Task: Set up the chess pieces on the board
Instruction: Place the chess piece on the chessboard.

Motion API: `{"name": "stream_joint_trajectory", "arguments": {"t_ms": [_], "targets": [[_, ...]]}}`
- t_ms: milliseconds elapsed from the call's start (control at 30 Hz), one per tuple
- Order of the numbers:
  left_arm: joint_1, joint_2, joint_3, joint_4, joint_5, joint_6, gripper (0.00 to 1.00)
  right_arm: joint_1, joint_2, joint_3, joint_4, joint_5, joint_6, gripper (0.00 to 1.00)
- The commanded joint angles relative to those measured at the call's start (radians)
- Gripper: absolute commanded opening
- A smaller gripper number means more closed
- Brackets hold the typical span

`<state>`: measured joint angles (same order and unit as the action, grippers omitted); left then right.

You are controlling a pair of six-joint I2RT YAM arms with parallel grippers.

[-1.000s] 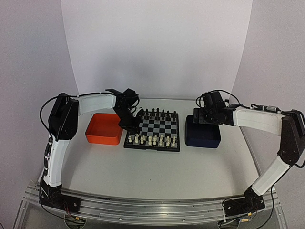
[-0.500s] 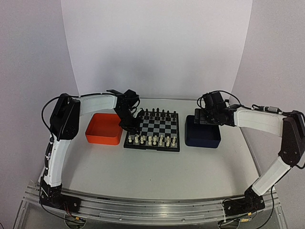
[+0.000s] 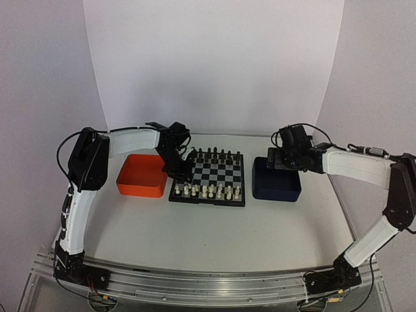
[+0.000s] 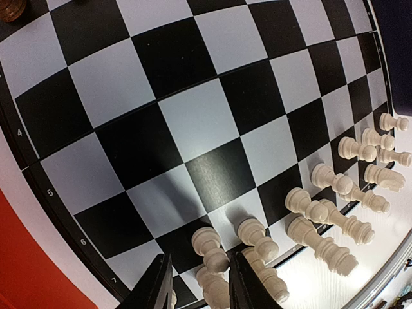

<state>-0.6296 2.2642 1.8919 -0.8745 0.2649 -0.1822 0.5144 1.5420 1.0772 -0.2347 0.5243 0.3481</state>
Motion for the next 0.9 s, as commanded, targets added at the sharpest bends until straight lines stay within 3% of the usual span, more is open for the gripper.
{"name": "stream_joint_trajectory", "arguments": {"t_ms": [0,100,167,233,267,300,333,533,767,867], "targets": [[-0.004,-0.043,0.033,-0.002,-0.003,0.004,0.32,-0.006,-0.047,-0.011,0.006,0.020,0.020,0.98],[-0.004,-0.066,0.051,0.014,-0.009,-0.002,0.41,-0.007,-0.053,-0.010,0.004,0.003,0.013,0.98],[-0.004,-0.093,0.067,0.034,-0.018,-0.009,0.52,-0.008,-0.055,-0.008,-0.002,-0.011,0.012,0.98],[-0.004,-0.122,0.083,0.063,-0.042,-0.021,0.68,-0.010,-0.058,-0.004,-0.015,-0.022,0.014,0.98],[-0.004,-0.151,0.094,0.074,-0.069,-0.030,0.88,-0.016,-0.059,0.000,-0.027,-0.030,0.017,0.98],[-0.003,-0.166,0.104,0.083,-0.087,-0.034,0.97,-0.020,-0.058,0.002,-0.042,-0.039,0.020,0.98],[-0.002,-0.197,0.107,0.098,-0.109,-0.034,0.99,-0.030,-0.052,0.011,-0.066,-0.057,0.027,0.98],[0.023,-0.407,-0.028,0.347,-0.322,-0.048,1.00,-0.109,0.066,0.157,-0.296,-0.212,0.074,0.98],[0.161,-0.538,-0.303,0.736,-0.274,-0.081,1.00,-0.202,0.228,0.300,-0.407,-0.514,-0.054,0.97],[0.174,-0.545,-0.360,0.845,-0.297,-0.056,1.00,-0.213,0.303,0.383,-0.485,-0.554,-0.162,0.97]]}}
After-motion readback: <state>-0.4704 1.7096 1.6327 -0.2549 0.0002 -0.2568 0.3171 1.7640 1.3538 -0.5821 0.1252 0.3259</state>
